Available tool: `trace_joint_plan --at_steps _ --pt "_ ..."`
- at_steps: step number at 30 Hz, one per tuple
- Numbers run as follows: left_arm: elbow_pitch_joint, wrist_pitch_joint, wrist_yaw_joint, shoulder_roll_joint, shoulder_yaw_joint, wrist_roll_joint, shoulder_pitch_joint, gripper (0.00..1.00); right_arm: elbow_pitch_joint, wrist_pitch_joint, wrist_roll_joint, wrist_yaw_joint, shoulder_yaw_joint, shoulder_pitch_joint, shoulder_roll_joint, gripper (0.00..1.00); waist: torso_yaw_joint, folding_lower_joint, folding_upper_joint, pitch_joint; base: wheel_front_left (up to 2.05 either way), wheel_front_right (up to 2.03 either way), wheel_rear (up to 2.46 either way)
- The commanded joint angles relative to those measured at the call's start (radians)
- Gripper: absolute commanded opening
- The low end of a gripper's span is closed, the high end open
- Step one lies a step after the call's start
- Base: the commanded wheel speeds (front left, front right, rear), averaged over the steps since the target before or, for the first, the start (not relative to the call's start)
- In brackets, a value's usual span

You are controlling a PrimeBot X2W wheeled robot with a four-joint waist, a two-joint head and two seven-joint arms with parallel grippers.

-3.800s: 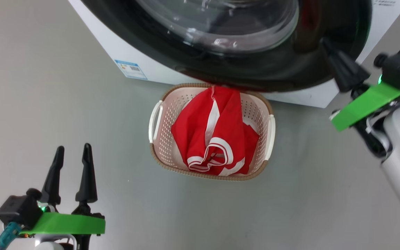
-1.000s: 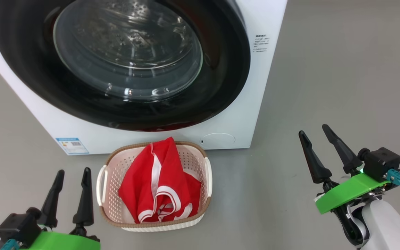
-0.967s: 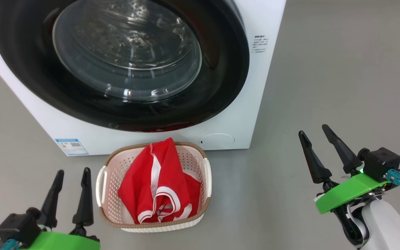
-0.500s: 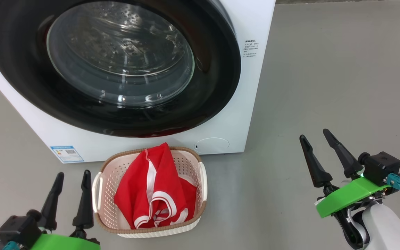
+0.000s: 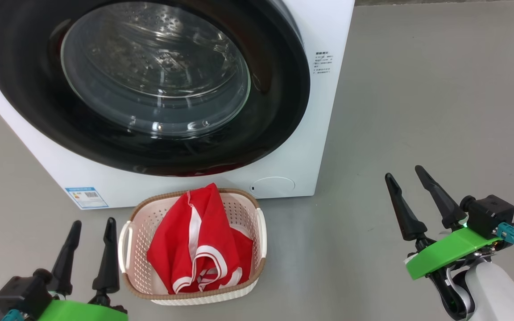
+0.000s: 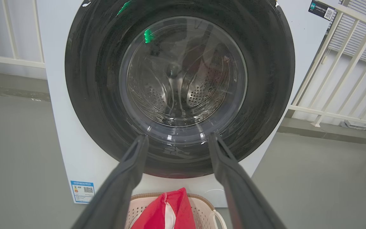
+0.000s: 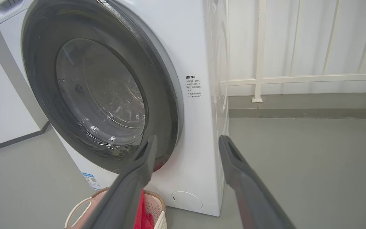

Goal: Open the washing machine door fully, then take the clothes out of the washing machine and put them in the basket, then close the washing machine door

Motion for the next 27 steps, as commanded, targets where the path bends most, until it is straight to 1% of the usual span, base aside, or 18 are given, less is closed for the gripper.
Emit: trace_joint_plan --at_steps 1,24,25,27 --pt "-0.029 -0.003 0.009 0.024 0.029 -0.003 -0.010 1.00 -0.026 -0.005 -0.007 -0.002 0.016 0.011 -0.001 1.00 0.000 0.0000 0.0000 0.001 0.00 0.00 0.00" --pt "-0.037 -0.013 0.017 0.033 0.016 -0.015 -0.011 1.00 -0.031 -0.005 -0.013 -0.002 0.004 0.010 0.001 1.00 0.001 0.0000 0.0000 0.014 0.00 0.00 0.00" --pt "-0.010 -0.004 0.013 0.009 -0.017 -0.011 0.001 0.00 -0.003 0.000 -0.007 0.000 -0.008 0.000 0.003 0.00 0.001 0.0000 0.0000 0.014 0.00 0.00 0.00" --pt "0.010 -0.005 0.013 0.000 -0.019 -0.011 0.003 0.00 0.016 0.000 -0.006 0.000 -0.003 0.004 0.009 0.00 0.001 0.0000 0.0000 0.015 0.00 0.00 0.00"
